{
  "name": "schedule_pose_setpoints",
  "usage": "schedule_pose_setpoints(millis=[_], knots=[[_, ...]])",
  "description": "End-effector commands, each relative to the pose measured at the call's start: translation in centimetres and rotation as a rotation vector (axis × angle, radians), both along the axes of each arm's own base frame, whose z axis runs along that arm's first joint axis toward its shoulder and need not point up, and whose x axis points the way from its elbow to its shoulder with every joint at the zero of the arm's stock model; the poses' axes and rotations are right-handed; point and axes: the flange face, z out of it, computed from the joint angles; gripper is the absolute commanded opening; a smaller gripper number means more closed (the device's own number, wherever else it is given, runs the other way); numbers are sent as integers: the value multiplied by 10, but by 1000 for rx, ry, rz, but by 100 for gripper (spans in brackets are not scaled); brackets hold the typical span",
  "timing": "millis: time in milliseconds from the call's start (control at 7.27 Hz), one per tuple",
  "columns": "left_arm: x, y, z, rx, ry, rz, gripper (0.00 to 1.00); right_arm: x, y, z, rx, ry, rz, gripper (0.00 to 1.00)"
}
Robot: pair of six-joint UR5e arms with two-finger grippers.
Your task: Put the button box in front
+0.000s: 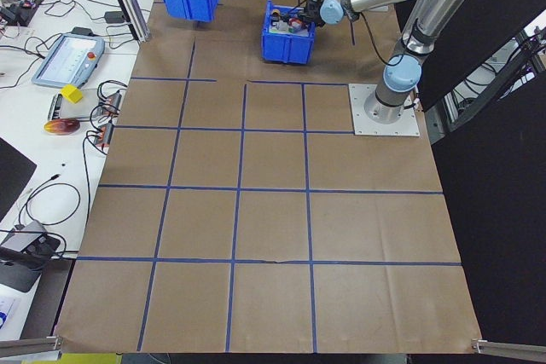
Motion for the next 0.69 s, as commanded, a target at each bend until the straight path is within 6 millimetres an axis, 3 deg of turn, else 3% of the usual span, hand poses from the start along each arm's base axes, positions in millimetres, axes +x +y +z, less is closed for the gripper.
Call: schedule_pose_setpoints(millis=[0,138,413,550], knots=[[16,-66,42,-77,38,106,0,-108,13,1,58,61,72,3],[28,-101,46,-81,48,147,0,-138,28,5,70,65,104,3],[17,-169,35,-85,40,113,0,-176,64,13,96,68,149,3],[7,-208,26,-82,39,112,0,-186,84,10,113,57,146,3]])
